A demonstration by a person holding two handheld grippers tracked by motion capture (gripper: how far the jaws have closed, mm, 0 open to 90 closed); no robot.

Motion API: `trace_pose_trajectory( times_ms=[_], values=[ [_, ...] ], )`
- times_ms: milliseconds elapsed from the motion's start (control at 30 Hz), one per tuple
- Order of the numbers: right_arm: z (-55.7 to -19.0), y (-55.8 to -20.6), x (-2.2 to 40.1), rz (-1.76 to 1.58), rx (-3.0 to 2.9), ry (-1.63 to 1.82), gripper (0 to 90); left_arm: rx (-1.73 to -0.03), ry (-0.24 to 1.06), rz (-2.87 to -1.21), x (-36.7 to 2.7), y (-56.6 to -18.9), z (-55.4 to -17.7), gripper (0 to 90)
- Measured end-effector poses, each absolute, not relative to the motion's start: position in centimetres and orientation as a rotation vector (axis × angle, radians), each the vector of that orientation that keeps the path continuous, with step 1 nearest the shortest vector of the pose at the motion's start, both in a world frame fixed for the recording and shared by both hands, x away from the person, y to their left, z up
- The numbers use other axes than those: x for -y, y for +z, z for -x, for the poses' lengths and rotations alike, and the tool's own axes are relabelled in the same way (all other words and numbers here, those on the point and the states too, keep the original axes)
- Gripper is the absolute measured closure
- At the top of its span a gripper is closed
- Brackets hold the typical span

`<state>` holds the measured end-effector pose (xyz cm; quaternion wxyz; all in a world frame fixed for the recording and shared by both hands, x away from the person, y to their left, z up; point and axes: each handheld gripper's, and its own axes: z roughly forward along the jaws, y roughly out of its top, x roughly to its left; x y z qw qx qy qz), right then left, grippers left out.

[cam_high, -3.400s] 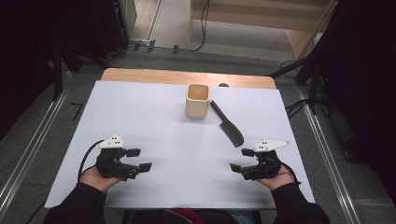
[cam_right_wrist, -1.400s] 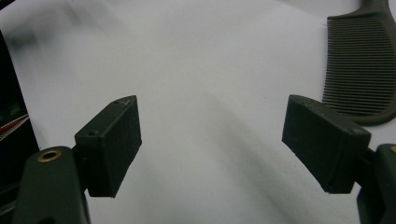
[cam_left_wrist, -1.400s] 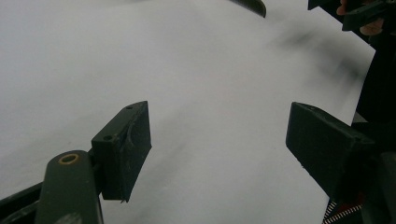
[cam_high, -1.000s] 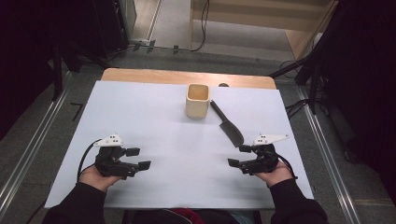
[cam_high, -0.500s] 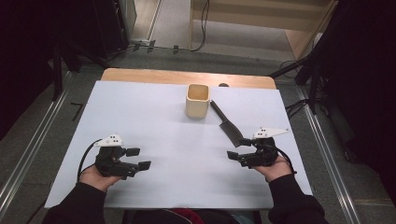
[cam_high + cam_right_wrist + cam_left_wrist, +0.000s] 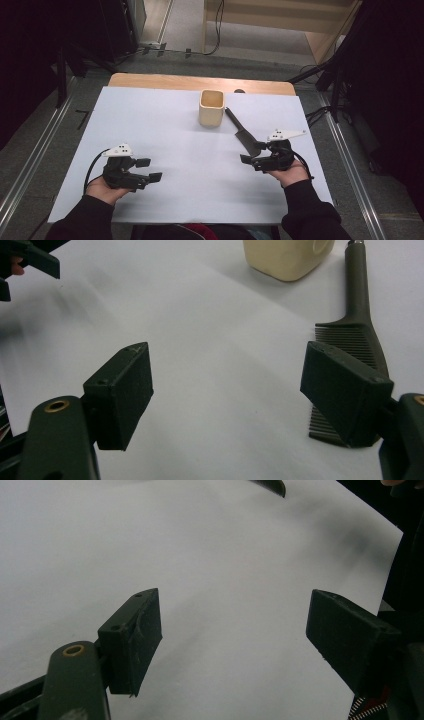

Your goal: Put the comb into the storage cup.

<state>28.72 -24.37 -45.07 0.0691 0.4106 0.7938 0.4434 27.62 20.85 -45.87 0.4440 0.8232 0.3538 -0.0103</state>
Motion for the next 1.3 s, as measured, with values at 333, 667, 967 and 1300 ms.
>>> trace_pose_trajectory(
  times_ms=[333,667,967,1300],
  values=[
    [-30.0,-44.6,24.0,-1.257,-2.378,1.34,21.2,-0.88,-0.021,-2.033,-21.1,-45.7,-27.5,22.9],
    [-31.2,-44.5,23.8,-1.258,-2.383,1.327,21.3,-0.878,-0.021,-2.036,-21.0,-45.8,-27.6,22.9],
    [-32.2,-43.8,23.2,-1.251,-2.384,1.338,21.2,-0.879,-0.021,-2.035,-21.0,-45.8,-27.6,22.9],
    [-33.4,-43.5,22.8,-1.269,-2.392,1.33,21.3,-0.882,-0.019,-2.035,-21.0,-45.8,-27.6,22.9]
  ],
)
